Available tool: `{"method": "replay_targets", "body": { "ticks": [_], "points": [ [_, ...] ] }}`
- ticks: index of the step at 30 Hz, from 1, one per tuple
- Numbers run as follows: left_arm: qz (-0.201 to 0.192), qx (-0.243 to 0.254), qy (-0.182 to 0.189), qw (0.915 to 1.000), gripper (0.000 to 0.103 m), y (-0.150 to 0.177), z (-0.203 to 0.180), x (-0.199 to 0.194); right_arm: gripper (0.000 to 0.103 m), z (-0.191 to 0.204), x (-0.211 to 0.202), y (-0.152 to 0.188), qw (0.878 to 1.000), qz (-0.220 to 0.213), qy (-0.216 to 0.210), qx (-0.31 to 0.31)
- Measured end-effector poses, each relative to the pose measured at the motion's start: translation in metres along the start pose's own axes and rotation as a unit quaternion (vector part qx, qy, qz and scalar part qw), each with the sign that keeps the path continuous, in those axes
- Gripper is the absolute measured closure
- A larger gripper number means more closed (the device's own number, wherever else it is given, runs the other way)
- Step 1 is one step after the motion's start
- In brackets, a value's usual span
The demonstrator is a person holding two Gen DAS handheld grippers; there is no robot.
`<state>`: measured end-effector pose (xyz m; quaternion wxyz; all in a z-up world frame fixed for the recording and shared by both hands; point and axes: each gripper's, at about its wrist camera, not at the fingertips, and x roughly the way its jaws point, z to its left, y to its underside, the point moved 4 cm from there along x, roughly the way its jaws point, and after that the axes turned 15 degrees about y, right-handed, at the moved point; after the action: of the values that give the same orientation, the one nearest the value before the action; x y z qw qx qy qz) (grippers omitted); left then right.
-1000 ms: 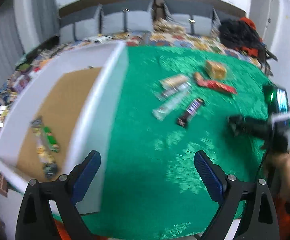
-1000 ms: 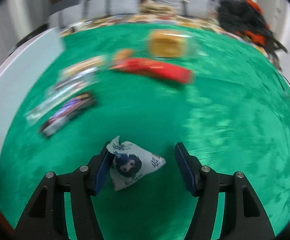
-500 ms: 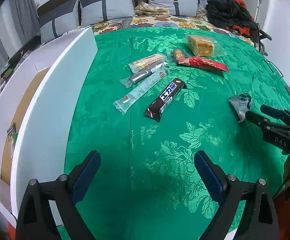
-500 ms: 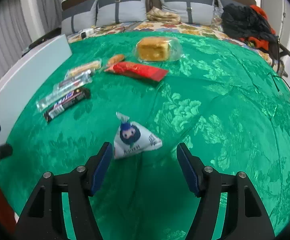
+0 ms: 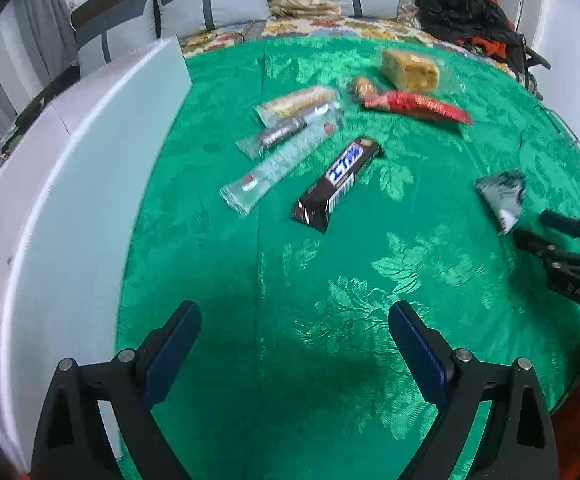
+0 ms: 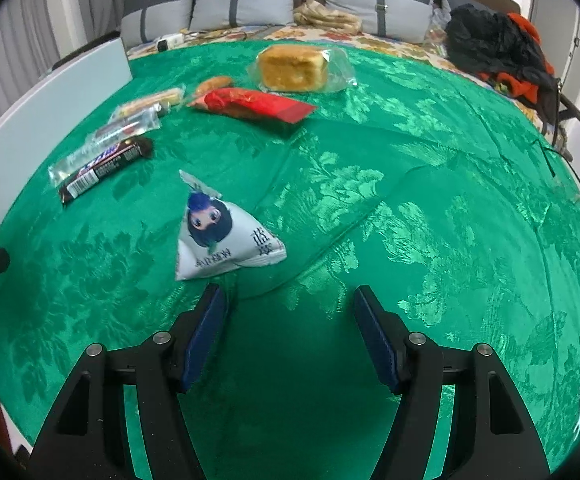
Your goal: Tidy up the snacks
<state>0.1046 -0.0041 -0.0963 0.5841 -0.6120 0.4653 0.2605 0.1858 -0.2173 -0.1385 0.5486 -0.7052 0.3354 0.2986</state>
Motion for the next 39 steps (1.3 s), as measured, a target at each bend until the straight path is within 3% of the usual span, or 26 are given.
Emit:
{"method": "replay_targets", "body": {
  "ticks": [4, 10, 15, 39],
  "points": [
    [0.015, -0.006, 0.011, 0.9998, 0.006, 0.005, 0.013, 0.03, 0.019, -0.003, 0.005, 0.001, 1.0, -0.011, -0.002, -0.005],
    [-0.014, -0.018, 0.021, 0.9995, 0.001, -0.004, 0.025, 0.038, 0.011, -0.007, 0.01, 0.0, 1.0, -0.015, -0.004, 0.005],
    [-0.061, -0.001, 0.023, 0.9979, 0.0, -0.005, 0.026, 0.039, 0.01, -0.006, 0.011, -0.001, 1.0, -0.014, -0.005, 0.006],
    [-0.066, 0.003, 0.028, 0.9974, 0.0, -0.004, 0.028, 0.037, 0.009, -0.007, 0.012, 0.0, 1.0, -0.015, -0.005, 0.006]
  ]
}}
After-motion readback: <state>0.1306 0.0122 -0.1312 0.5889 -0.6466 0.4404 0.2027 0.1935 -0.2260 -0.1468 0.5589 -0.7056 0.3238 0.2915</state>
